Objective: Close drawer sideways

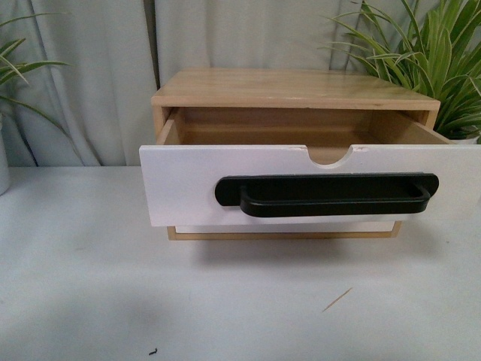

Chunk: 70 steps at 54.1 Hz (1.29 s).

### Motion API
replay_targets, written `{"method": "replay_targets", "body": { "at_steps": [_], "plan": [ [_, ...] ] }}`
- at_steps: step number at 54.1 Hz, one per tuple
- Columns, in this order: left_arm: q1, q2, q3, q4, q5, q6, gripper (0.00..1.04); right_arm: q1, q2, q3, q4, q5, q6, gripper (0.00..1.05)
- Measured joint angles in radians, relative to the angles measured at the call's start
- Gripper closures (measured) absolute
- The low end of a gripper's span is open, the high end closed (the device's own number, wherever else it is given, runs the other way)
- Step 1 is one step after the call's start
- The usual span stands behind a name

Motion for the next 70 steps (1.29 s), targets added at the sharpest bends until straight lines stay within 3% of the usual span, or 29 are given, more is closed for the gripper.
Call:
{"method": "replay_targets", "body": {
  "at_steps": [13, 45, 70],
  "plan": [
    [-0.051, 0.293, 0.147, 0.130, 0.159, -0.027, 0.06, 0.066, 0.132, 0.001, 0.129, 0.069, -0.153, 0.09],
    [-0.108, 0.528, 0.314, 0.222, 0.272, 0.043, 0.06, 0.221, 0.492, 0.179, 0.432, 0.200, -0.189, 0.09],
    [-0.082, 0.602, 0.387, 0.235, 0.335, 0.104, 0.06, 0.280, 0.739, 0.383, 0.500, 0.261, -0.182, 0.09]
  ]
}}
